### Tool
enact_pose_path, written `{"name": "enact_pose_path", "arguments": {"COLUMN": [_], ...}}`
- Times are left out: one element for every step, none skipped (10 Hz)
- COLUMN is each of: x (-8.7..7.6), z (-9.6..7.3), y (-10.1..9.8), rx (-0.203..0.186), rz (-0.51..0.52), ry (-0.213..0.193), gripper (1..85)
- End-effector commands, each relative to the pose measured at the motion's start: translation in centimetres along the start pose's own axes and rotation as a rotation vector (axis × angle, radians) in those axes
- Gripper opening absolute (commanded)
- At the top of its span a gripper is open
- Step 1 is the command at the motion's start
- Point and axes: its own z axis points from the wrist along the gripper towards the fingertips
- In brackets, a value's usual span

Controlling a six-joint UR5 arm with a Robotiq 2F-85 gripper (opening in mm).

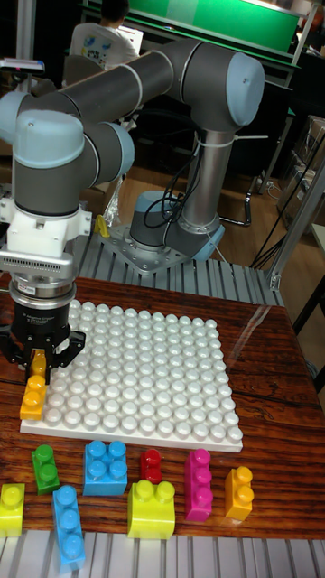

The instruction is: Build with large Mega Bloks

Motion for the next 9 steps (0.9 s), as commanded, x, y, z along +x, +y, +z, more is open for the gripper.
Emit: {"name": "enact_pose_path", "arguments": {"x": [0.21, 0.29, 0.40, 0.52, 0.62, 0.74, 0.87, 0.98, 1.14], "z": [0.57, 0.71, 0.88, 1.03, 1.15, 1.21, 1.32, 1.42, 1.53], "y": [0.07, 0.07, 0.11, 0.05, -0.04, -0.14, -0.25, -0.33, -0.50], "rx": [-0.006, -0.006, -0.009, -0.007, -0.006, -0.004, -0.004, -0.004, 0.000], "rz": [0.007, 0.007, 0.008, 0.009, 0.010, 0.010, 0.010, 0.010, 0.013], "ry": [-0.009, -0.009, -0.010, -0.010, -0.009, -0.008, -0.008, -0.008, -0.006], "gripper": [1.0, 1.0, 1.0, 1.0, 1.0, 1.0, 1.0, 1.0, 1.0]}}
